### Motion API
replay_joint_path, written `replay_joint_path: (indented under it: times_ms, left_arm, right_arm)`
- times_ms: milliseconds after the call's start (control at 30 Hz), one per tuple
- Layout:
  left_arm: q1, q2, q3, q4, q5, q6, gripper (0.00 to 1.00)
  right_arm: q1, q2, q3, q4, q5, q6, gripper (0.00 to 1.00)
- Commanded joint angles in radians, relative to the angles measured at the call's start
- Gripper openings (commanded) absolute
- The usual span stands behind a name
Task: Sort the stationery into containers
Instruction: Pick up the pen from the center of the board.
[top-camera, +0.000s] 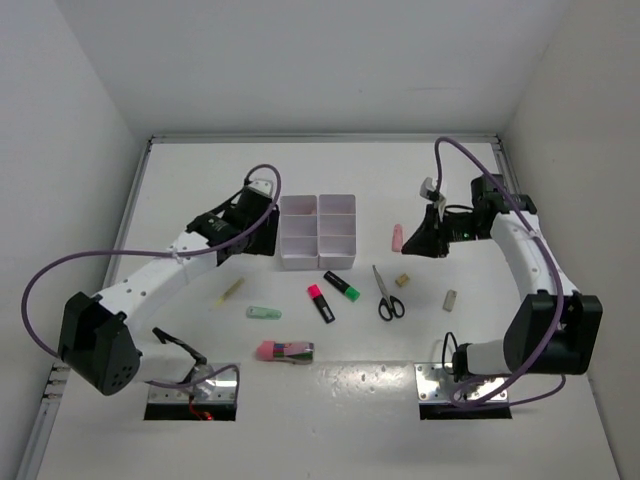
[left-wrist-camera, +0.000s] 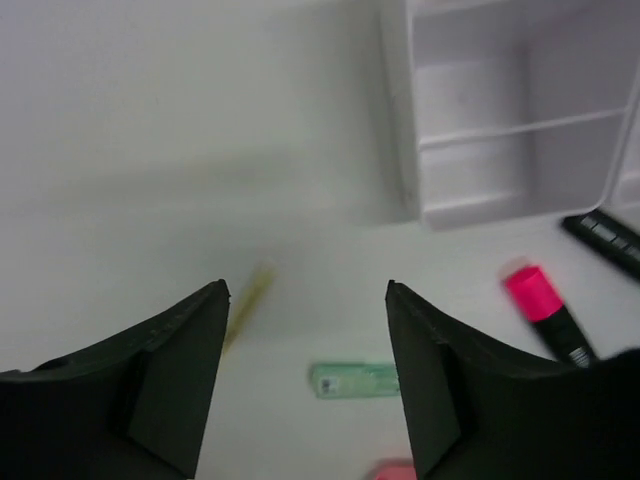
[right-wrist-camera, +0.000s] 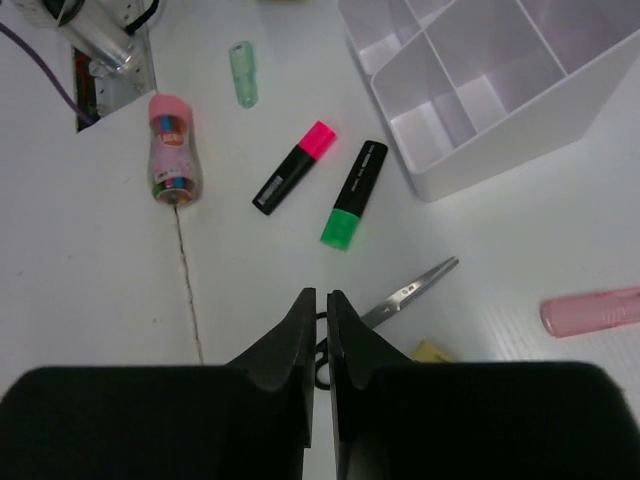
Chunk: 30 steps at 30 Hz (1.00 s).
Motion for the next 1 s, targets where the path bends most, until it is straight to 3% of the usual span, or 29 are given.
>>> replay_joint_path:
  times_ms: [0,67,133,200,367,433,967]
  left_arm:
    - [-0.017,0.018,-0.003,-0.125,0.003,0.009,0.68]
    - [-0.028,0.046,-0.024,-0.125,-0.006,0.019,0.59]
    - [-0.028,0.075,-0.044,-0.125,-0.015,0.02,0.51]
    - [-0.028,0.094,-0.061,-0.116,-0.015,0.03,0.51]
    - [-0.028,0.176,-0.092,-0.089,-0.024,0.03,0.51]
    - [-0.016,0.212,-0.101,-0.061,-0.036,0.03,0.57]
    - [0.142,0.318,-0.101,-0.027,0.105,0.087,0.59]
  right_arm:
    - [0.006,0.007,0.049,-0.107,-0.048,-0.138,0.08]
    - [0.006,-0.01,0.023,-0.059,-0.048,-0.138,0.22]
    - [0.006,-0.048,-0.006,-0.029,-0.048,-0.138,0.29]
    - [0.006,-0.073,-0.031,0.013,-0.057,-0.138,0.34]
    - [0.006,-0.118,-0.057,0.059,-0.057,-0.138,0.35]
    - [0.006,-0.118,-0.057,0.059,-0.057,-0.138,0.36]
    - [0.006,-0.139,-0.075,0.059,-0.057,-0.138,0.39]
